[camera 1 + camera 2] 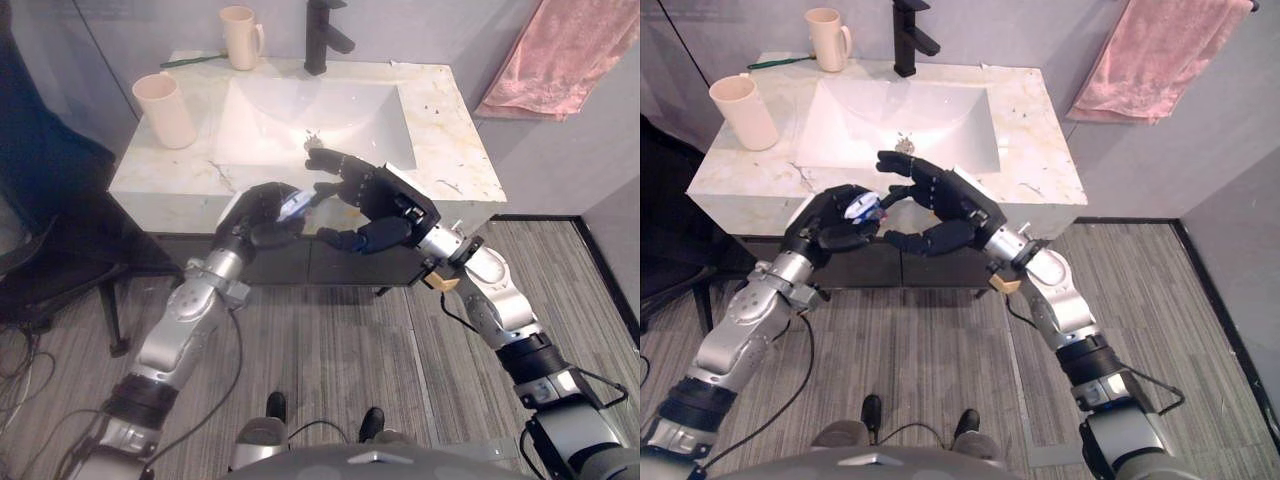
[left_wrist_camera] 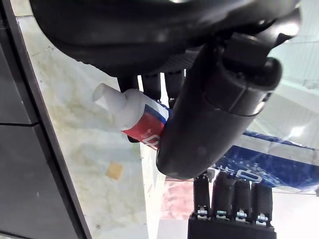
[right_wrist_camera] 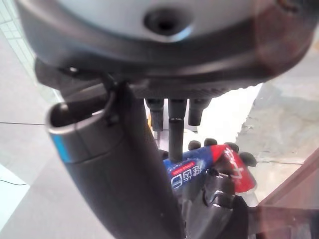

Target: Organize the bathroom.

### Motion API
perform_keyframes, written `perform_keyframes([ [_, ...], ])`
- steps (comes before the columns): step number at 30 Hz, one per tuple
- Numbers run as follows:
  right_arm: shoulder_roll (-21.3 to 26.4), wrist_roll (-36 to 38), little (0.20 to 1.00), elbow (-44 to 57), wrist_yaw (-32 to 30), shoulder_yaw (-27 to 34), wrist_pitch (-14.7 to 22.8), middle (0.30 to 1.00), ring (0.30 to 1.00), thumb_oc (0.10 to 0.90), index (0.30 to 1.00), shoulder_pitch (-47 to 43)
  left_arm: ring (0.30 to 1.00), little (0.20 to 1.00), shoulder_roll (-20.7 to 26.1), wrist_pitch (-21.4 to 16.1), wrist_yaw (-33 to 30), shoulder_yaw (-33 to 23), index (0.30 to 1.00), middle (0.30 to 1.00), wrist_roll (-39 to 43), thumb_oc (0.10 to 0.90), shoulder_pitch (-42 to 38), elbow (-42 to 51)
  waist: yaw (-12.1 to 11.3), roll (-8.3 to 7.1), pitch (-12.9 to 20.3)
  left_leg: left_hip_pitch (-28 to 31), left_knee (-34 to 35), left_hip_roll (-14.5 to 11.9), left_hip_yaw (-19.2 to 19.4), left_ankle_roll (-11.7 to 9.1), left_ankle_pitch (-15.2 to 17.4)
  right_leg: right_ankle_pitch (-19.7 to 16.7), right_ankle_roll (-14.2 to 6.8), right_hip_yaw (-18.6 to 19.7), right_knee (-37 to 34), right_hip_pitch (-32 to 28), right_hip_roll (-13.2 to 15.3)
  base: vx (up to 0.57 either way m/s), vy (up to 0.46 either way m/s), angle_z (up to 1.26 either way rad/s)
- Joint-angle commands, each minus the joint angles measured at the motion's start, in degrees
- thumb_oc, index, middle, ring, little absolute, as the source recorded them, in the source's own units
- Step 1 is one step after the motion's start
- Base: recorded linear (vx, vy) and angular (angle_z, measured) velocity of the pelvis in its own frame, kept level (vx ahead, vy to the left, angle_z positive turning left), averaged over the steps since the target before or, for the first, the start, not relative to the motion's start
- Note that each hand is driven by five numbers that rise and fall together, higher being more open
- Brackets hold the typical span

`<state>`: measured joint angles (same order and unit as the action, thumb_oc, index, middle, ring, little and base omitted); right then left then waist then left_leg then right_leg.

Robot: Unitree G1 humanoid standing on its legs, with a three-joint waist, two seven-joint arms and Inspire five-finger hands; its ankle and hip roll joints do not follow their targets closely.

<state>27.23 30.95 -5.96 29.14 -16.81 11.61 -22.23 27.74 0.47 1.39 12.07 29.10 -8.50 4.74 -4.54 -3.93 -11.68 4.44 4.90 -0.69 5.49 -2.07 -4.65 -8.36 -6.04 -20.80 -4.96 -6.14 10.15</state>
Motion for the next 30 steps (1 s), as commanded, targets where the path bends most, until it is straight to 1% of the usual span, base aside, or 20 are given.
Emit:
perform_keyframes([
  [1,0.1,1.2,0.900,3.5,-2.7,0.0,6.0,0.900,0.900,0.800,0.900,-7.9,0.300,0.300,-3.1,-5.6,0.4,1.6,0.300,0.300,1.1,0.400,-10.4,1.7,-0.7,2.42,5.0,3.4,-3.0,3.9,-1.2,1.8,10.3,12.6,-5.8,0.2,9.3,2.0,-1.8,0.00,0.000,0.00],
  [4,-0.2,2.7,0.900,3.5,-3.1,0.7,6.0,0.900,0.900,0.800,0.900,-8.5,0.300,0.300,-3.2,-5.7,0.4,1.6,0.300,0.300,1.1,0.400,-10.4,1.4,-0.8,2.43,5.1,3.3,-3.2,3.9,-1.1,1.9,10.4,12.7,-5.7,0.1,9.5,2.0,-1.7,0.00,0.000,0.00],
  [6,-0.1,2.4,0.900,3.8,-3.8,1.2,6.3,0.900,0.900,0.800,0.900,-8.3,0.300,0.300,-3.2,-5.6,0.6,1.4,0.300,0.300,1.2,0.400,-10.3,1.5,-0.8,2.41,5.1,3.3,-3.3,3.9,-1.1,1.9,10.5,12.9,-5.7,0.2,9.7,2.1,-1.7,0.00,0.000,0.00],
  [8,0.6,3.2,0.900,3.6,-4.4,2.8,7.5,0.900,0.900,0.800,0.900,-7.0,0.300,0.300,-2.7,-5.1,1.0,0.8,0.300,0.300,1.7,0.400,-10.0,2.2,-0.6,2.46,5.0,3.4,-3.3,3.9,-1.2,2.1,10.5,13.0,-5.9,0.1,10.4,2.4,-1.5,0.00,0.000,0.00],
  [11,0.8,3.0,0.900,2.9,-4.6,3.4,8.6,0.900,0.900,0.800,0.900,-6.5,0.300,0.300,-2.5,-4.8,1.0,0.6,0.300,0.300,1.9,0.400,-10.1,2.4,-0.5,2.51,4.9,3.4,-3.4,3.8,-1.1,2.1,10.6,13.1,-5.9,0.2,10.6,2.5,-1.5,0.00,0.000,0.00],
  [12,0.7,3.5,0.900,2.1,-4.7,3.8,9.8,0.900,0.900,0.800,0.900,-6.2,0.300,0.300,-2.6,-4.8,1.0,0.6,0.300,0.300,1.7,0.400,-10.2,2.3,-0.4,2.53,5.0,3.3,-3.5,3.7,-1.0,2.1,10.5,13.1,-5.8,0.4,10.5,2.4,-1.6,0.00,0.000,0.00],
  [14,0.6,4.2,0.900,1.9,-4.6,4.0,10.1,0.900,0.900,0.800,0.900,-6.1,0.300,0.300,-2.6,-4.8,1.0,0.6,0.300,0.300,1.7,0.400,-10.3,2.1,-0.3,2.52,5.0,3.3,-3.5,3.7,-0.9,2.1,10.6,13.1,-5.8,0.5,10.4,2.4,-1.7,0.00,0.000,0.00],
  [15,0.4,4.4,0.900,1.2,-3.5,4.5,10.8,0.900,0.900,0.800,0.900,-5.7,0.300,0.300,-2.6,-5.1,1.2,0.6,0.300,0.300,1.7,0.400,-10.3,1.6,-0.2,2.50,5.1,3.3,-3.6,3.8,-1.0,2.1,10.7,13.2,-5.8,0.7,10.4,2.4,-1.8,0.00,0.000,0.00],
  [18,0.5,4.5,0.900,0.8,-2.1,4.4,10.5,0.900,0.900,0.800,0.900,-5.6,0.300,0.300,-2.9,-5.1,1.2,0.6,0.300,0.300,1.6,0.400,-10.4,1.2,-0.1,2.51,5.1,3.3,-3.6,3.8,-1.0,2.2,10.7,13.2,-5.7,0.8,10.3,2.4,-1.8,0.00,0.000,0.00],
  [19,0.5,4.8,0.900,0.7,-0.6,3.7,10.0,0.900,0.900,0.800,0.900,-5.4,0.300,0.300,-2.9,-4.8,1.2,0.8,0.300,0.300,1.6,0.400,-10.5,1.2,-0.1,2.51,5.2,3.3,-3.6,3.9,-1.0,2.1,10.7,13.2,-5.7,0.7,10.2,2.3,-1.9,0.00,0.000,0.00],
  [22,0.5,5.0,0.900,0.7,-0.3,3.6,9.9,0.900,0.900,0.800,0.900,-5.4,0.300,0.300,-2.9,-4.7,1.3,0.9,0.300,0.300,1.6,0.400,-10.5,1.2,-0.1,2.52,5.2,3.4,-3.6,3.9,-1.1,2.1,10.7,13.2,-5.7,0.7,10.1,2.2,-1.9,0.00,0.000,0.00],
  [27,-1.6,3.4,0.900,-1.0,1.5,0.1,7.8,0.900,0.900,0.800,0.900,-7.1,0.307,0.307,-3.5,-4.8,1.0,2.0,0.307,0.307,1.2,0.405,-11.4,0.1,-0.7,2.49,5.3,3.4,-3.7,4.0,-1.4,2.0,10.7,13.2,-5.5,0.1,9.7,1.7,-1.8,0.00,0.000,0.01],
  [30,-2.5,2.3,0.900,-2.4,1.4,-1.1,8.1,0.900,0.900,0.800,0.900,-7.9,0.307,0.307,-3.9,-5.0,1.1,2.3,0.307,0.307,1.0,0.405,-11.8,-0.5,-1.1,2.47,5.4,3.4,-3.7,4.0,-1.6,2.0,10.6,13.2,-5.5,-0.2,9.8,1.6,-1.7,0.01,0.005,0.07],
])
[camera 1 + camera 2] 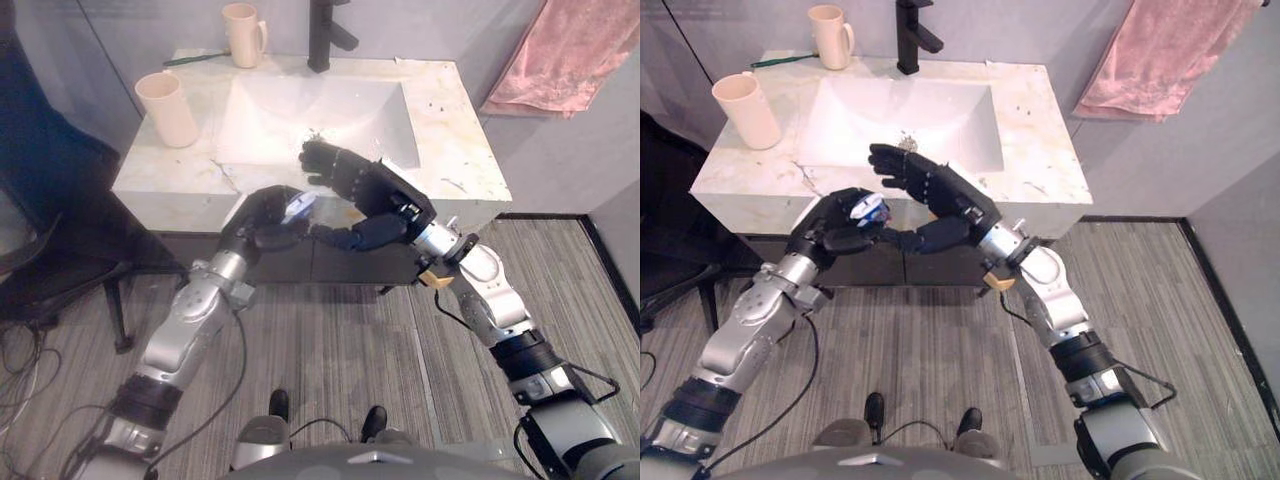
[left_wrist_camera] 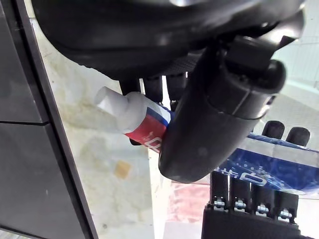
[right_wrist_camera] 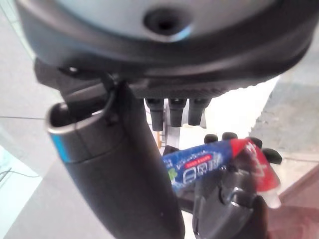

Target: Organize the bathroom.

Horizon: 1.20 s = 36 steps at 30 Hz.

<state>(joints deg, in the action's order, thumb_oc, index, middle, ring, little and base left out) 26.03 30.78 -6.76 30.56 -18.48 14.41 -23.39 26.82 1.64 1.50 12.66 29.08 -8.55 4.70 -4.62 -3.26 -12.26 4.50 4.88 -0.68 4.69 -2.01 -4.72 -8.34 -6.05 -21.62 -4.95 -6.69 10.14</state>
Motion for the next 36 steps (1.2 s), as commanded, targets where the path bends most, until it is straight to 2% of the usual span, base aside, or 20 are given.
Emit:
perform_keyframes([
  [1,-1.4,2.2,0.900,-1.6,-0.1,0.5,5.3,0.900,0.900,0.800,0.900,-6.9,0.307,0.307,-3.0,-6.1,0.9,1.7,0.307,0.307,0.9,0.405,-11.7,-0.5,-1.0,1.79,6.0,3.3,-3.7,4.0,-0.8,1.9,10.7,13.2,-5.5,0.6,9.8,2.2,-1.7,0.01,-0.004,0.04],
  [8,-1.5,2.6,0.900,-3.1,-0.6,0.0,5.4,0.900,0.900,0.800,0.900,-8.2,0.316,0.316,-2.7,-6.1,1.3,1.8,0.316,0.316,1.4,0.411,-11.7,-0.6,-1.6,1.71,6.2,3.1,-3.9,4.0,-1.2,1.9,10.7,13.2,-5.5,0.2,9.9,2.1,-1.5,0.00,-0.002,0.02],
  [9,-1.5,2.6,0.855,-3.2,-0.6,0.0,5.4,0.855,0.855,0.770,0.855,-8.3,0.316,0.316,-2.8,-6.1,1.3,1.9,0.316,0.316,1.3,0.411,-11.7,-0.7,-1.6,1.71,6.2,3.1,-3.9,4.0,-1.2,1.9,10.7,13.2,-5.5,0.3,9.9,2.2,-1.5,0.00,0.000,0.00],
  [11,-1.7,2.1,0.531,-3.7,-0.8,-0.1,6.1,0.531,0.531,0.554,0.531,-8.4,0.319,0.319,-2.8,-6.0,1.8,1.6,0.319,0.319,1.5,0.413,-11.7,-0.7,-1.7,1.71,6.2,3.0,-4.0,4.0,-1.3,1.8,10.7,13.2,-5.5,0.2,10.0,2.2,-1.4,0.00,0.000,0.00],
  [13,-1.4,2.4,0.420,-3.8,-0.7,0.0,6.1,0.420,0.420,0.480,0.420,-8.2,0.321,0.321,-2.7,-6.1,1.9,1.6,0.321,0.321,1.7,0.414,-11.5,-0.7,-1.6,1.74,6.1,3.1,-4.0,4.0,-1.3,1.8,10.8,13.2,-5.5,0.3,10.1,2.3,-1.4,0.00,0.000,0.00],
  [16,-1.5,2.5,0.366,-4.0,-0.8,0.1,6.2,0.366,0.366,0.444,0.366,-8.1,0.326,0.326,-2.7,-6.0,2.1,1.5,0.326,0.326,1.9,0.417,-11.4,-0.6,-1.6,1.73,6.2,3.2,-4.0,4.1,-1.3,1.9,10.7,13.2,-5.6,0.4,10.1,2.3,-1.4,0.00,0.000,0.00],
  [18,-1.5,2.4,0.373,-4.3,-0.6,0.4,6.6,0.373,0.373,0.449,0.373,-7.7,0.328,0.328,-2.8,-5.8,2.2,1.4,0.328,0.328,2.0,0.419,-11.3,-0.6,-1.5,1.73,6.2,3.1,-4.0,4.1,-1.3,1.9,10.7,13.1,-5.6,0.5,9.9,2.3,-1.4,0.00,0.000,0.00],
  [20,-1.6,2.5,0.340,-4.5,-0.5,0.4,6.9,0.340,0.340,0.427,0.340,-7.5,0.326,0.326,-2.8,-5.9,2.2,1.4,0.326,0.326,2.1,0.417,-11.3,-0.6,-1.5,1.75,6.2,3.1,-4.0,4.1,-1.3,1.9,10.7,13.0,-5.6,0.5,9.9,2.3,-1.4,0.00,0.000,0.00],
  [22,-1.8,2.4,0.361,-4.7,-0.4,0.6,7.0,0.361,0.361,0.441,0.361,-7.4,0.326,0.326,-2.9,-5.8,2.2,1.3,0.326,0.326,2.1,0.417,-11.3,-0.8,-1.5,1.76,6.2,3.2,-3.9,4.1,-1.3,1.9,10.7,13.0,-5.6,0.5,9.9,2.3,-1.4,0.00,0.000,0.00],
  [23,-1.9,2.3,0.331,-4.8,-0.5,0.6,7.0,0.331,0.331,0.420,0.331,-7.4,0.328,0.328,-3.0,-5.7,2.3,1.3,0.328,0.328,2.0,0.419,-11.4,-0.8,-1.5,1.76,6.2,3.2,-3.9,4.1,-1.3,1.9,10.7,13.0,-5.6,0.5,9.9,2.3,-1.4,0.00,0.000,0.00],
  [24,-1.9,2.4,0.328,-4.8,-0.6,0.5,7.1,0.328,0.328,0.419,0.328,-7.5,0.331,0.331,-3.1,-5.6,2.0,1.4,0.331,0.331,1.9,0.420,-11.4,-0.8,-1.5,1.78,6.1,3.2,-3.9,4.1,-1.3,1.9,10.8,13.0,-5.6,0.4,10.0,2.4,-1.3,0.00,0.000,0.00],
  [25,-1.9,2.4,0.328,-4.8,-0.6,0.5,7.1,0.328,0.328,0.419,0.328,-7.5,0.331,0.331,-3.1,-5.6,2.0,1.4,0.331,0.331,1.9,0.420,-11.4,-0.8,-1.5,1.78,6.1,3.2,-3.9,4.1,-1.3,1.9,10.8,13.0,-5.6,0.4,10.0,2.4,-1.3,0.00,0.000,0.00],
  [26,-1.9,2.5,0.521,-4.7,-0.5,0.5,6.9,0.521,0.521,0.547,0.521,-7.5,0.333,0.333,-3.1,-5.5,2.0,1.5,0.333,0.333,1.7,0.422,-11.4,-0.9,-1.5,1.79,6.1,3.2,-3.9,4.1,-1.3,2.0,10.8,13.0,-5.7,0.4,10.1,2.5,-1.2,0.00,0.000,0.00],
  [27,-1.9,2.4,0.589,-4.7,-0.5,0.5,6.7,0.589,0.589,0.593,0.589,-7.6,0.333,0.333,-3.1,-5.5,1.9,1.5,0.333,0.333,1.7,0.422,-11.4,-1.0,-1.5,1.79,6.1,3.3,-3.9,4.1,-1.3,2.0,10.8,13.0,-5.7,0.4,10.1,2.5,-1.2,0.00,0.000,0.00],
  [28,-1.9,2.3,0.900,-4.6,-0.6,0.6,6.2,0.900,0.900,0.800,0.900,-7.7,0.333,0.333,-3.2,-5.6,2.0,1.5,0.333,0.333,1.6,0.422,-11.3,-1.1,-1.5,1.77,6.1,3.3,-3.9,4.2,-1.3,2.0,10.8,13.0,-5.7,0.4,10.2,2.5,-1.2,0.00,0.000,0.00],
  [36,-1.4,1.0,0.900,-3.9,-1.6,0.8,6.3,0.900,0.900,0.800,0.900,-7.2,0.338,0.338,-3.1,-5.6,2.4,1.1,0.338,0.338,1.6,0.425,-11.1,-0.9,-1.4,1.77,6.0,3.3,-3.8,4.1,-1.2,2.0,10.8,13.0,-5.8,0.4,10.3,2.6,-1.0,0.00,0.000,0.00],
])
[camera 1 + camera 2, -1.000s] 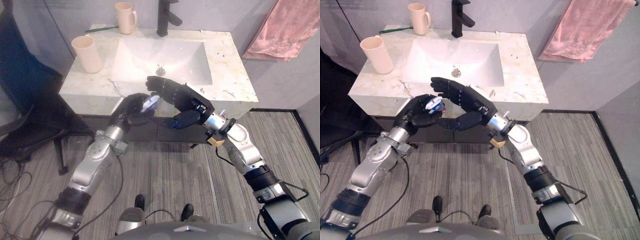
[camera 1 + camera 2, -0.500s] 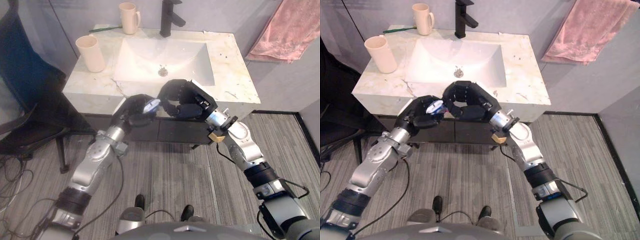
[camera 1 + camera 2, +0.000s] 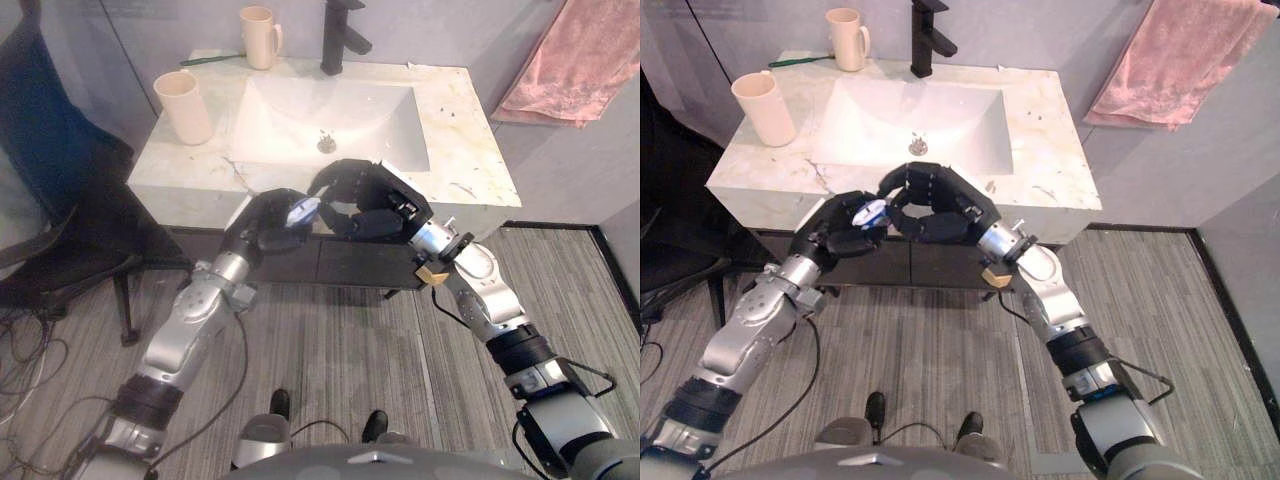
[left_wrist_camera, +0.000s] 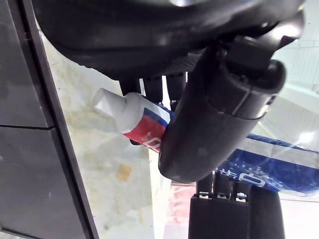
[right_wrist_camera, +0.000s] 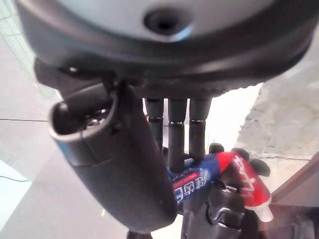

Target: Organize the bathroom.

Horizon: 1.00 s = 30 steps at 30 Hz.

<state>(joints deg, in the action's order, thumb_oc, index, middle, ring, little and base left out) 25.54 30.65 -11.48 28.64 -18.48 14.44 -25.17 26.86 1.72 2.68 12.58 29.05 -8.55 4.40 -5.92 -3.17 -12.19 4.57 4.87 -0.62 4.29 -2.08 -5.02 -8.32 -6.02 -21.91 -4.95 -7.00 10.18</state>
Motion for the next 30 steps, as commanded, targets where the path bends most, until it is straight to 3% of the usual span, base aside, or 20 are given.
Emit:
perform_keyframes([
  [1,-0.6,0.9,0.900,0.9,0.2,1.1,6.3,0.900,0.900,0.800,0.900,-5.3,0.338,0.338,-3.0,-5.6,1.3,1.1,0.338,0.338,1.7,0.425,-11.1,-0.5,0.0,1.66,5.9,3.2,-3.8,4.1,-0.8,2.1,11.1,13.0,-5.8,0.7,10.5,3.0,-1.0,0.00,0.000,0.00],
  [15,-0.1,2.2,0.900,3.4,1.4,1.9,5.9,0.900,0.900,0.800,0.900,-4.4,0.371,0.371,-3.2,-5.3,1.5,1.2,0.371,0.371,1.3,0.447,-10.7,-0.5,0.7,1.84,5.9,3.2,-3.9,4.1,-0.5,2.2,11.1,13.0,-5.8,1.6,10.3,3.1,-1.2,0.00,0.002,0.00],
  [30,-1.8,1.8,0.900,5.6,-2.5,0.8,6.8,0.900,0.900,0.800,0.900,-7.7,0.378,0.378,-4.1,-4.8,0.7,2.2,0.378,0.378,0.9,0.452,-11.4,-0.7,-0.2,1.78,5.9,3.1,-4.2,4.0,-0.8,2.2,11.1,13.2,-5.9,0.8,11.1,3.0,-0.7,0.00,0.000,0.00],
])
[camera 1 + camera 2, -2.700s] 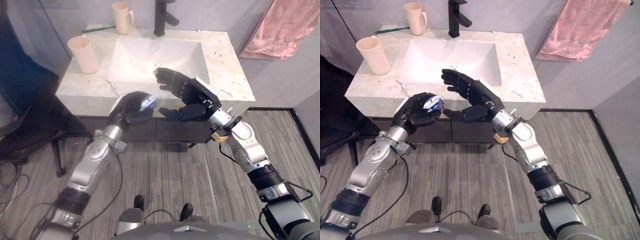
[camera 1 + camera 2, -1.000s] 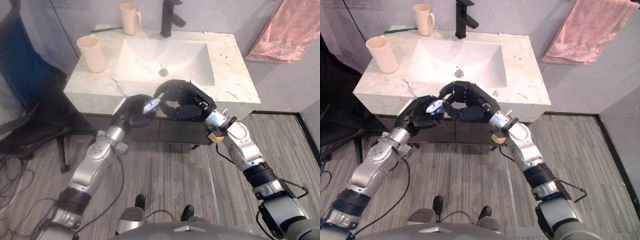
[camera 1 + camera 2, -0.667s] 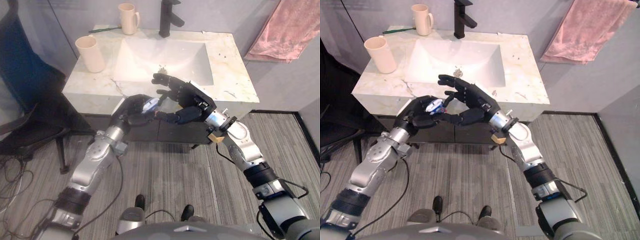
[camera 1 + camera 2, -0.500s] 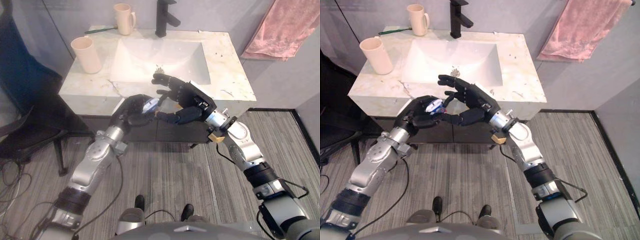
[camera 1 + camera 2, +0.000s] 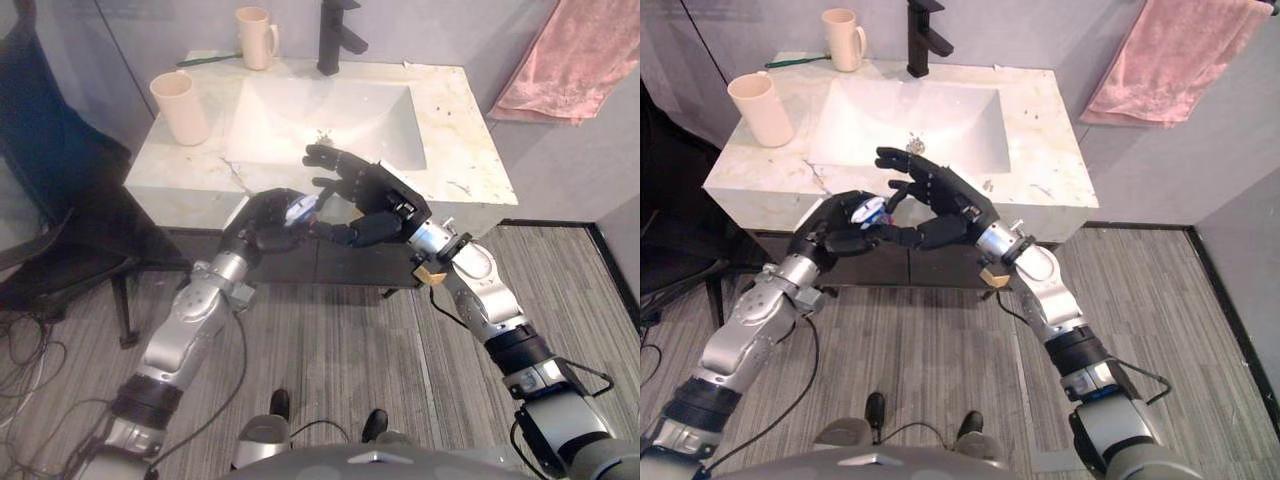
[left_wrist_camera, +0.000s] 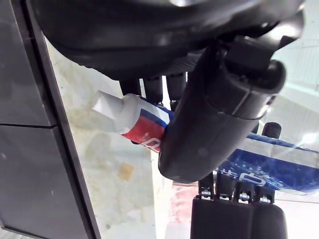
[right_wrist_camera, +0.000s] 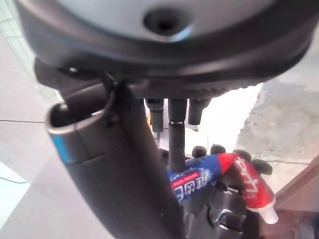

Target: Organize the bathroom.

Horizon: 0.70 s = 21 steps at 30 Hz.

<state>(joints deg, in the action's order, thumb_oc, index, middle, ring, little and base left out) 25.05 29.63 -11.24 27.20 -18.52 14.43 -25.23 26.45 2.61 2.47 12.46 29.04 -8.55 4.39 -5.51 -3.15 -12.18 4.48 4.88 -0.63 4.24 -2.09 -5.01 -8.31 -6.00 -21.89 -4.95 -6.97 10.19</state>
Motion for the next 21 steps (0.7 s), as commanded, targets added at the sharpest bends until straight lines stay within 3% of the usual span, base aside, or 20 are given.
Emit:
perform_keyframes([
  [1,-1.0,2.4,0.900,5.7,-1.8,1.4,7.1,0.900,0.900,0.800,0.900,-7.8,0.378,0.378,-3.7,-5.6,1.0,2.2,0.378,0.378,0.8,0.452,-11.4,-0.6,-0.6,1.73,5.8,3.2,-4.2,4.0,-0.7,2.2,11.1,13.3,-5.9,0.8,11.3,3.1,-0.6,0.00,0.000,0.00],
  [14,0.3,5.1,0.900,6.8,-5.9,5.6,11.4,0.900,0.900,0.800,0.900,-6.4,0.385,0.385,-3.4,-5.2,0.3,1.6,0.385,0.385,1.0,0.456,-11.4,-0.1,0.4,1.91,5.9,3.3,-4.2,3.8,-0.2,2.4,11.3,13.5,-5.8,1.8,11.4,3.3,-1.1,0.00,0.000,0.00],
  [21,0.4,7.0,0.900,7.1,-1.5,5.2,8.9,0.900,0.900,0.800,0.900,-5.4,0.389,0.389,-3.3,-4.7,0.0,1.3,0.389,0.389,1.1,0.460,-11.3,0.3,0.6,1.86,6.0,3.3,-4.1,3.9,-0.2,2.4,11.2,13.6,-5.7,2.1,11.1,3.2,-1.5,0.00,-0.004,-0.02],
])
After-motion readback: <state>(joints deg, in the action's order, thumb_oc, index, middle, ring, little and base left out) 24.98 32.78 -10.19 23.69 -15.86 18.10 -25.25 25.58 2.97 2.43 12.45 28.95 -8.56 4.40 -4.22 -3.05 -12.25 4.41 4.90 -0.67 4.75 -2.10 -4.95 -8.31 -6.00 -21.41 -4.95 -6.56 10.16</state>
